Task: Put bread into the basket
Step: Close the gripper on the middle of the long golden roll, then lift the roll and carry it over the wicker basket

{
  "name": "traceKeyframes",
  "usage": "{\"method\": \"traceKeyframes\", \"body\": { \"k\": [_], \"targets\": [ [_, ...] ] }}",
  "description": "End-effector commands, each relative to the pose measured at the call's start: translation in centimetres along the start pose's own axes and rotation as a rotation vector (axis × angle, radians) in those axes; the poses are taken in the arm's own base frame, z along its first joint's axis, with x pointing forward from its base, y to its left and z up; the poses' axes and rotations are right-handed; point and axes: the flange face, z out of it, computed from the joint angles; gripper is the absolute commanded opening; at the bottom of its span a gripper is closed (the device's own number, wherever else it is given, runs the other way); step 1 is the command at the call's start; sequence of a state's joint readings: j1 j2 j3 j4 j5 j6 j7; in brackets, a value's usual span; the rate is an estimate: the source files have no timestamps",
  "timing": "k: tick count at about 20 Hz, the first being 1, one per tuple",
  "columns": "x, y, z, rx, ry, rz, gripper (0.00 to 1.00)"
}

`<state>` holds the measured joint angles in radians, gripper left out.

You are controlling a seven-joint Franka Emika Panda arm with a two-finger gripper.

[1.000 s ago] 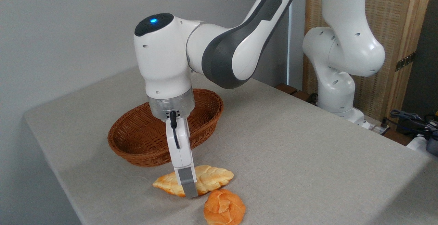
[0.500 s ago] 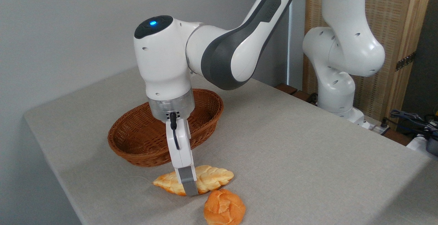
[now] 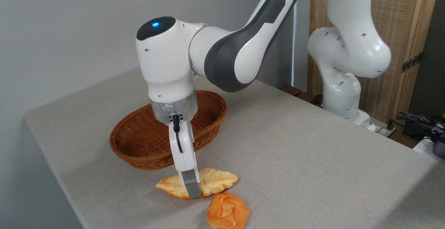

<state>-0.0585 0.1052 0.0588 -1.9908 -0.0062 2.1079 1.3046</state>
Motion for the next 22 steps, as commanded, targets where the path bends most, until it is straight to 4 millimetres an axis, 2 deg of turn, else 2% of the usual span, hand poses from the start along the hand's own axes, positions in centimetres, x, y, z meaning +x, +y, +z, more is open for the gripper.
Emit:
{"method": "traceKeyframes", "body": {
  "k": [1, 6, 12, 16, 18, 19, 22],
  "targets": [
    [-0.2, 0.1, 0.4, -0.003, -0.004, 0.007, 0.47],
    [0.0, 0.2, 0.0, -0.013, -0.003, 0.007, 0.47],
    [-0.2, -1.0, -4.5, -0.039, 0.034, -0.026, 0.43],
    [-1.1, -1.5, -5.7, -0.032, 0.041, -0.045, 0.43],
    [-1.0, -1.9, -7.9, -0.030, 0.072, -0.061, 0.43],
    [-1.6, -2.2, -9.2, -0.029, 0.092, -0.085, 0.43],
    [-0.3, -1.8, -11.9, -0.057, 0.135, -0.184, 0.44]
  ]
}}
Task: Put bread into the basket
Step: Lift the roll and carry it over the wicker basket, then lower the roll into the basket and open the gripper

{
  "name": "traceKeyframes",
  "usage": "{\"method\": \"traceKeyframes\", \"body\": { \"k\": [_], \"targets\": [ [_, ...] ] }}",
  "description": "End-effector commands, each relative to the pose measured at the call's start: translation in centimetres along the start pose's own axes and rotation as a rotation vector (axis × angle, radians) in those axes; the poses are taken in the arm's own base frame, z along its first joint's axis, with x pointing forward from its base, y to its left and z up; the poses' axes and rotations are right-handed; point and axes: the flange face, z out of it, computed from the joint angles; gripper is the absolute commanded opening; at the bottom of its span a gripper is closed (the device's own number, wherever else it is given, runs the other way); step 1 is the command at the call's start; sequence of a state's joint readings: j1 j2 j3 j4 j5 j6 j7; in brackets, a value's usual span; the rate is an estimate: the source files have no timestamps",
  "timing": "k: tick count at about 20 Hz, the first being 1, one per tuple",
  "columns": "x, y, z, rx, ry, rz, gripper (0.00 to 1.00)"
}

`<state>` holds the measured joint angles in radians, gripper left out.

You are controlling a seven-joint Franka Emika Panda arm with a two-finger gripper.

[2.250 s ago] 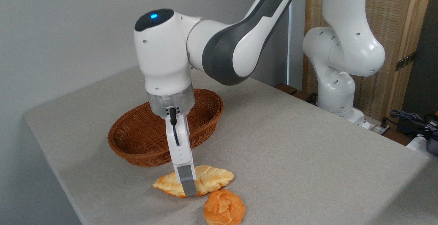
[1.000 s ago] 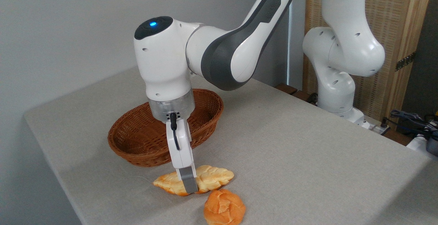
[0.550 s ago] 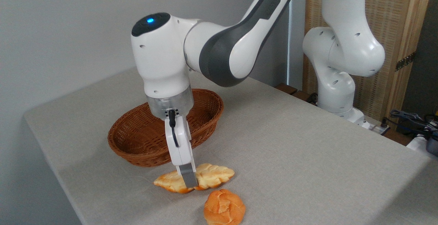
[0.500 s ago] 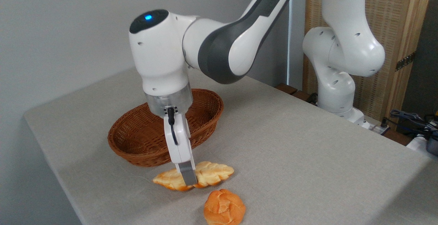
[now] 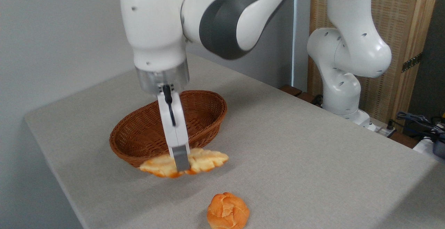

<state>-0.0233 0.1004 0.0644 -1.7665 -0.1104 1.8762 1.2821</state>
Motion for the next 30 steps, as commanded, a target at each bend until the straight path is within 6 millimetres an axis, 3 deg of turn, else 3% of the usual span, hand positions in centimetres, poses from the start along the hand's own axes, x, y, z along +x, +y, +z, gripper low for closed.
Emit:
{"method": "traceKeyframes", "body": {
  "k": [1, 3, 8, 11, 15, 19, 24, 28, 30],
  "targets": [
    [1.8, 0.9, -3.2, -0.041, 0.045, -0.137, 0.45],
    [4.6, 2.8, -4.3, -0.048, 0.059, -0.217, 0.48],
    [10.1, 6.3, -3.7, -0.101, 0.041, -0.367, 0.54],
    [13.1, 8.2, -2.6, -0.133, 0.039, -0.373, 0.57],
    [14.0, 8.8, 0.2, -0.151, 0.024, -0.360, 0.98],
    [15.4, 9.3, 1.2, -0.160, 0.036, -0.343, 1.00],
    [15.5, 9.2, 1.0, -0.161, 0.052, -0.347, 1.00],
    [14.9, 8.7, -1.0, -0.125, 0.072, -0.356, 1.00],
    [13.0, 7.3, -3.4, -0.091, 0.095, -0.390, 1.00]
  ]
}}
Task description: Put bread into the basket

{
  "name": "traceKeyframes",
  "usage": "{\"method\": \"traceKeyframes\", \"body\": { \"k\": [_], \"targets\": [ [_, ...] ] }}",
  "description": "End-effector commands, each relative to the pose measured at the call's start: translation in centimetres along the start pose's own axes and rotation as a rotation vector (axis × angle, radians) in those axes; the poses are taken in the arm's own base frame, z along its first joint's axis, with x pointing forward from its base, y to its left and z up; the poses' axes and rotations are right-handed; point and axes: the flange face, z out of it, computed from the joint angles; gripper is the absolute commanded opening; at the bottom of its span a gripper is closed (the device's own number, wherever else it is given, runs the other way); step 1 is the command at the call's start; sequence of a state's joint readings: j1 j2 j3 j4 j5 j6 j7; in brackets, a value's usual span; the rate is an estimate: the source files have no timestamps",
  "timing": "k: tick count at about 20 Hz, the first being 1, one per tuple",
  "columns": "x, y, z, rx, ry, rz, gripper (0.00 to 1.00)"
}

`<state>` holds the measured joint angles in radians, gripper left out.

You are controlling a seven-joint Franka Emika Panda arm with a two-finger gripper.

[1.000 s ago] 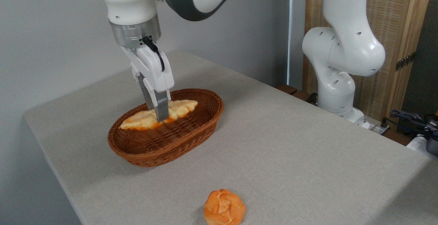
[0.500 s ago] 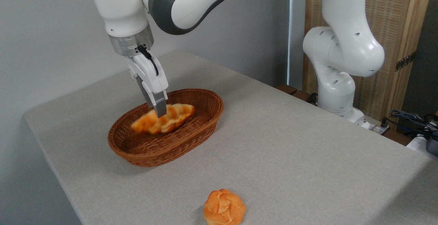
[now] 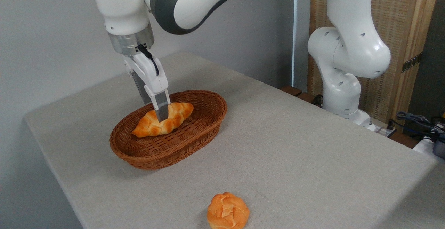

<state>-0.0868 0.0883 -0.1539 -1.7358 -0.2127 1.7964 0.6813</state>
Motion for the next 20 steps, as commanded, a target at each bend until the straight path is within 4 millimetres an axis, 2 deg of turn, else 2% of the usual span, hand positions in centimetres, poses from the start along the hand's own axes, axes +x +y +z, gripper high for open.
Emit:
{"method": "traceKeyframes", "body": {
  "k": [1, 4, 7, 8, 14, 20],
  "targets": [
    [-1.7, -1.7, -4.4, 0.040, 0.061, -0.052, 1.00],
    [-3.5, -3.4, -8.0, 0.074, 0.084, -0.086, 1.00],
    [-5.0, -3.6, -9.8, 0.135, 0.061, -0.090, 1.00],
    [-5.8, -4.2, -10.0, 0.141, 0.043, -0.102, 1.00],
    [-7.7, -5.9, -10.5, 0.175, 0.006, -0.128, 1.00],
    [-8.0, -5.8, -10.9, 0.173, 0.005, -0.134, 1.00]
  ]
}}
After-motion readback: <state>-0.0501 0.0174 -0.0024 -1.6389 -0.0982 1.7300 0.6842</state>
